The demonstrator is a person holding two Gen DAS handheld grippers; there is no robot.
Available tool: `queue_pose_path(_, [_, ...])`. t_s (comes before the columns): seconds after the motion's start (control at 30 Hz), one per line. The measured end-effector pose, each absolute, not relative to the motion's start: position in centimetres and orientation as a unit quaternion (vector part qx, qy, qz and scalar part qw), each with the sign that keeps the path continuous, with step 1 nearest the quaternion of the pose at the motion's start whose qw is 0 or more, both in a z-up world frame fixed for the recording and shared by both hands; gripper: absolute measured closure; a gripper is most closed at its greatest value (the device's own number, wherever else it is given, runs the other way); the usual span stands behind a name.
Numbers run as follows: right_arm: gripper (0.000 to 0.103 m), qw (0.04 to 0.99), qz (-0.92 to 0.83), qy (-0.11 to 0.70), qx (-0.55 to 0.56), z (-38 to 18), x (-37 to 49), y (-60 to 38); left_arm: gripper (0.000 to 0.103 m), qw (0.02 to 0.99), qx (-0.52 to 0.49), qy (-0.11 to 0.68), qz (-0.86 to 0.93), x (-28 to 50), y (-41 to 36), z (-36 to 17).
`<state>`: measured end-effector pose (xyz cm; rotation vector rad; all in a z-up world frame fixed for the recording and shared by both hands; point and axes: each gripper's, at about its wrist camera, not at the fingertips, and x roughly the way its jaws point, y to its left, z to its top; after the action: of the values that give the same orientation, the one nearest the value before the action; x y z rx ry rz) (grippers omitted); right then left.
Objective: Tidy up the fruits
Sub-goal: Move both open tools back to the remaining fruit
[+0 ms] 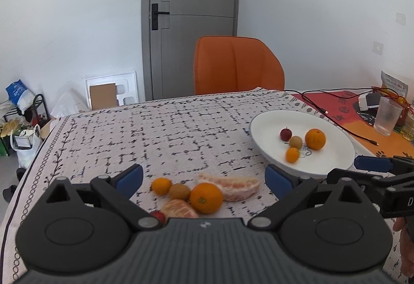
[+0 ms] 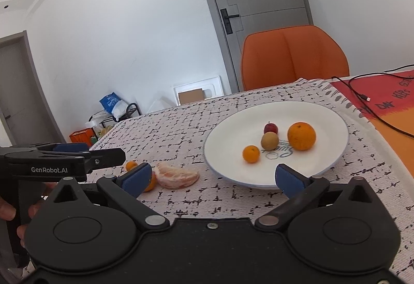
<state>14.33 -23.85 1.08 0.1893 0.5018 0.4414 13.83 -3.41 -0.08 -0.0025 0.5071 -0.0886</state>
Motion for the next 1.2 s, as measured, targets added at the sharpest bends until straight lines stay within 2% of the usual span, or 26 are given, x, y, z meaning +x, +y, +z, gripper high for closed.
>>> queue_pose_path(1.03, [0.0, 0.92, 0.273, 0.274, 0.059, 0.6, 14.7, -18.0, 0.006, 0.961, -0.061, 0.271, -0.017, 11.6, 3.3, -2.6])
queue_pose_path(1.1, [0.005, 0.917, 0.28, 0.277, 0.054, 0.7, 14.8, -17.5, 0.009, 0.961, -0.066, 0.269, -0.017, 11.5, 3.6, -2.7])
queue_pose_path(1.2, [0.021, 0.912, 0.291, 0.286, 0.036, 0.7, 15.2, -16.6, 0.02, 0.958, -0.074, 0.277, -0.022, 11.8, 4.0, -2.9])
